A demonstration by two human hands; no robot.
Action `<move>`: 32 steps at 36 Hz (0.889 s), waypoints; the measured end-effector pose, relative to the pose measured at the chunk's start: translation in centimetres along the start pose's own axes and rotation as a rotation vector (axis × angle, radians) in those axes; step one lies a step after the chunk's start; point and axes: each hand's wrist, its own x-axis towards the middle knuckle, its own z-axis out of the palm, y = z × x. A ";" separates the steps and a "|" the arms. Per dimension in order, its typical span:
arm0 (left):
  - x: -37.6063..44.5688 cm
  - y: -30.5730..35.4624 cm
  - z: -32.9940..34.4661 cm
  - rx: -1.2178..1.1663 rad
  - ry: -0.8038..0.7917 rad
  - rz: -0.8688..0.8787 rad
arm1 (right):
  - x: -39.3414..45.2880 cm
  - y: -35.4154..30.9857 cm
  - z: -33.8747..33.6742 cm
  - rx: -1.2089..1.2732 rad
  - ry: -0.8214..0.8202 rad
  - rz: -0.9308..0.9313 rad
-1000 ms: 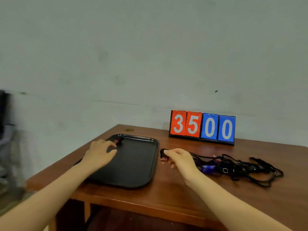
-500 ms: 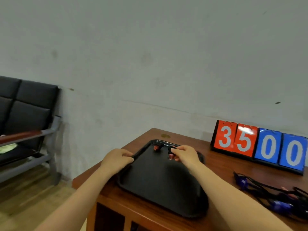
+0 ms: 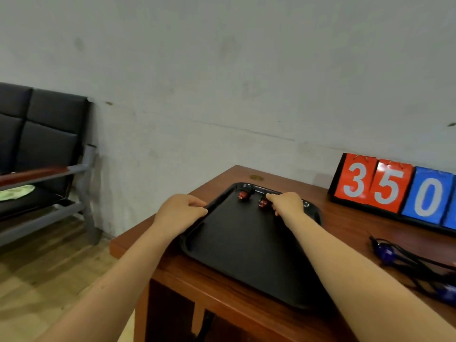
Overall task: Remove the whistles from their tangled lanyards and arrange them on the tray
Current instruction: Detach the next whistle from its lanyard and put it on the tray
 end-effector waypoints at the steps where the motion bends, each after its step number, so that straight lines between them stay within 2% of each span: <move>1: 0.0 0.0 0.0 0.001 0.001 0.000 | 0.0 0.1 0.0 0.006 0.013 0.012; 6: -0.3 0.3 0.0 -0.005 0.005 -0.009 | -0.1 0.5 -0.4 0.009 0.070 0.046; 14: -0.5 0.4 0.0 -0.033 0.015 0.006 | -0.4 0.5 -1.9 0.023 -0.045 0.050; 21: -1.2 0.8 -0.1 -0.014 0.088 0.052 | -3.6 1.2 -6.0 0.155 0.030 -0.014; 23: -1.6 1.2 -0.7 0.177 0.091 0.115 | -4.8 1.6 -7.9 0.141 0.001 -0.054; 26: -2.5 3.0 -1.1 0.473 0.012 0.267 | -7.0 2.3 -11.5 0.094 -0.058 -0.127; 29: -4.6 6.8 0.2 0.463 -0.067 0.396 | -9.9 3.6 -15.5 0.084 -0.040 -0.225; 32: -7.1 11.7 2.5 0.335 -0.117 0.486 | -11.9 5.3 -18.2 0.110 -0.001 -0.266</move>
